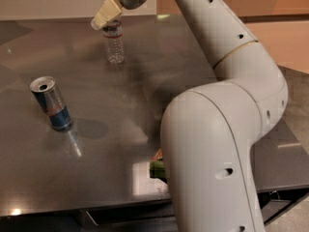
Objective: Move water bottle near green rice chip bag
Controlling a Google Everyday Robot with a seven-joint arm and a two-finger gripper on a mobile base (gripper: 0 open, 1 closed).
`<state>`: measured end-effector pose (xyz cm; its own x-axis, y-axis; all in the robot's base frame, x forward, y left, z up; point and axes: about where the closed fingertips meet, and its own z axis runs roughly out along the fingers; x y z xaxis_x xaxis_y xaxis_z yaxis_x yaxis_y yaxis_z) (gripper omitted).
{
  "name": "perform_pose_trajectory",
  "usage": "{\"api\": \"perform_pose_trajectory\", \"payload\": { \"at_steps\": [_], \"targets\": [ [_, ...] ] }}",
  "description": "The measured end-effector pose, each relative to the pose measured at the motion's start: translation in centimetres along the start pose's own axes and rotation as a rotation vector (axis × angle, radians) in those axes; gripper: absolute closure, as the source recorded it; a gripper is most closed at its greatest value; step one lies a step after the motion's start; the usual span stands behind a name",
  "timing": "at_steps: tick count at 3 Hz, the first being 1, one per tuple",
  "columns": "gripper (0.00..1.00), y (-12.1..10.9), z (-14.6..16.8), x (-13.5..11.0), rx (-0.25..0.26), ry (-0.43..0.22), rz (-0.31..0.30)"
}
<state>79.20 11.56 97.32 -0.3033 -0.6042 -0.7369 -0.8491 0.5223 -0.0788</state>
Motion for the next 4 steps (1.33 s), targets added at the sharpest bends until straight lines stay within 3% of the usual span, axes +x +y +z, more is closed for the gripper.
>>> {"api": "perform_pose_trajectory", "payload": {
  "at_steps": [1,2,4],
  "targets": [
    [0.0,0.38,0.78,0.02,-0.015,-0.027,0.006],
    [0.18,0.74,1.46,0.11,-0.03,-0.045,-0.008],
    [0.64,-0.03,1.46,0.3,-0.012,-0.055,-0.022]
  ]
}}
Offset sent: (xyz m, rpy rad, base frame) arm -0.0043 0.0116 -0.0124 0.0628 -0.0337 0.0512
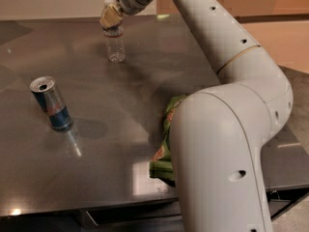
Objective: Move water bottle near green rice chip bag
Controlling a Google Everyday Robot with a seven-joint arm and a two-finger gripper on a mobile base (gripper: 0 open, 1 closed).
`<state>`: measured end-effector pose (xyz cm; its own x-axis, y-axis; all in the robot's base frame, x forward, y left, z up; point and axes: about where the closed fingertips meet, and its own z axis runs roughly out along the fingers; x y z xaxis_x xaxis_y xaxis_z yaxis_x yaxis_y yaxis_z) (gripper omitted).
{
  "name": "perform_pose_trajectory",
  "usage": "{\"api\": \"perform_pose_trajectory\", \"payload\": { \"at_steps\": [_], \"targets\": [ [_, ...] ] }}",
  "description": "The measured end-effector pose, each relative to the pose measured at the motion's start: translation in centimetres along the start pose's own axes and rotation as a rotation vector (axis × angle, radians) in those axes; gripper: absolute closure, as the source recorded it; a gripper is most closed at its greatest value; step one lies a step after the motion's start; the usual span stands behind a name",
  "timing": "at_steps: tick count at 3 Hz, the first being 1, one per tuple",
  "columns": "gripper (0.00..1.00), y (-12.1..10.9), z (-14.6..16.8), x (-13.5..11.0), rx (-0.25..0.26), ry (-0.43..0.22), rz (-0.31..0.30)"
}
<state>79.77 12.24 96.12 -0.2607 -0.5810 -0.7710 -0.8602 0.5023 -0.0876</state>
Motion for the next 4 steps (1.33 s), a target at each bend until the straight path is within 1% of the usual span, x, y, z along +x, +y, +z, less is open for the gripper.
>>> {"api": "perform_pose_trajectory", "payload": {
  "at_steps": [1,2,3,4],
  "targets": [
    [0.88,-0.1,-0.9,-0.1,-0.005,-0.016,-0.011],
    [1.0,0.6,-4.0,0.2,-0.038,-0.023,-0.037],
    [1.0,2.3,-8.9,1.1,-0.087,-0.014,-0.076],
    [1.0,4.8,-13.8,2.5,-0.142,-0.023,-0.104]
  ]
}}
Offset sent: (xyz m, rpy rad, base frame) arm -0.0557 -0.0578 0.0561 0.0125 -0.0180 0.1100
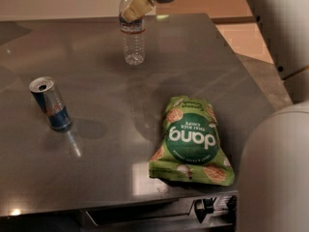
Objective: Move water bottle near green rice chip bag
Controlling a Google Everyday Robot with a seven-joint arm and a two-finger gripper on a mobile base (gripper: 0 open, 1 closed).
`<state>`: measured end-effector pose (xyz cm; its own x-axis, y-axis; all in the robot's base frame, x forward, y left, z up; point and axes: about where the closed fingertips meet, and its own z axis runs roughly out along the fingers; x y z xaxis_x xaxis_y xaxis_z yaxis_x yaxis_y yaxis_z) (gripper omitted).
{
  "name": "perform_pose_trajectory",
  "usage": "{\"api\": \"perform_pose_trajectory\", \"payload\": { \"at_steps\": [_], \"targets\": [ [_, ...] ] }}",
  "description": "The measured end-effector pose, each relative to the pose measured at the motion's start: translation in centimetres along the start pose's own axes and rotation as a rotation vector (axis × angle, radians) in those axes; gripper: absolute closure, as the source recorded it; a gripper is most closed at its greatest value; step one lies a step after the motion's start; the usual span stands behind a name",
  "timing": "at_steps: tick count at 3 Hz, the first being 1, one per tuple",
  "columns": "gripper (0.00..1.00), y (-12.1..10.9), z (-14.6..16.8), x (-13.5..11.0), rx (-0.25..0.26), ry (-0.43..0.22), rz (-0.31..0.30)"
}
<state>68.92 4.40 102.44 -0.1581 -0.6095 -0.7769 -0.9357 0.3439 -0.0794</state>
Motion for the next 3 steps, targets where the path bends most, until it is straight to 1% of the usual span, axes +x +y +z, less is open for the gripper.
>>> {"api": "perform_pose_trajectory", "payload": {
  "at_steps": [1,2,3],
  "targets": [
    [1.0,3.1,-2.9,1.3,-0.034,-0.02,-0.022],
    [1.0,6.1,-4.1,3.0,-0.076,-0.025,-0.04],
    [1.0,8.8,-4.4,4.6,-0.109,-0.007,-0.071]
  ]
}}
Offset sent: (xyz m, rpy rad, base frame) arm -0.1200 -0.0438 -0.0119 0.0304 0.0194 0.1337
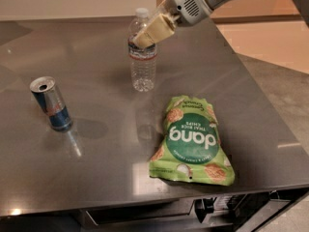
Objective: Move water bottle near green rice chip bag
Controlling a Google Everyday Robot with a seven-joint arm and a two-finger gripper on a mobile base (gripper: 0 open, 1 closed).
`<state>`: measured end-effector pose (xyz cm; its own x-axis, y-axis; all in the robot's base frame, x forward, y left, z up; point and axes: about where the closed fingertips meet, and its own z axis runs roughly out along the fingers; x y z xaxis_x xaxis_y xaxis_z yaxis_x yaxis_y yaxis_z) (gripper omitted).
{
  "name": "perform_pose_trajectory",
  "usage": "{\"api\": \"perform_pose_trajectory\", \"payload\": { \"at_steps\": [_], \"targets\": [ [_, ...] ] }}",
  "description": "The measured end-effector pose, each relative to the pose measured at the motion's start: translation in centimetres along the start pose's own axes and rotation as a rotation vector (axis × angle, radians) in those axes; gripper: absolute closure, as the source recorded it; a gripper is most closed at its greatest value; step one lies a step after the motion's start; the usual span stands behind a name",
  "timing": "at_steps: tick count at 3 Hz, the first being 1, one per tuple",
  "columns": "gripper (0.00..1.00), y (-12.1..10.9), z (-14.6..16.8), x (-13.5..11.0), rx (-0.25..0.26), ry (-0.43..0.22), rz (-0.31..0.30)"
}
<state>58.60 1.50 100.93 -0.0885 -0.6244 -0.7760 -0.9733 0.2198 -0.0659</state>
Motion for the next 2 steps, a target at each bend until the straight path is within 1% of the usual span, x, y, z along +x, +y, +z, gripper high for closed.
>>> {"api": "perform_pose_trajectory", "payload": {
  "at_steps": [1,2],
  "targets": [
    [1.0,2.1,0.0,1.0,-0.022,0.019,-0.025],
    [1.0,3.6,0.2,1.9,-0.038,0.027,-0.034]
  ]
}}
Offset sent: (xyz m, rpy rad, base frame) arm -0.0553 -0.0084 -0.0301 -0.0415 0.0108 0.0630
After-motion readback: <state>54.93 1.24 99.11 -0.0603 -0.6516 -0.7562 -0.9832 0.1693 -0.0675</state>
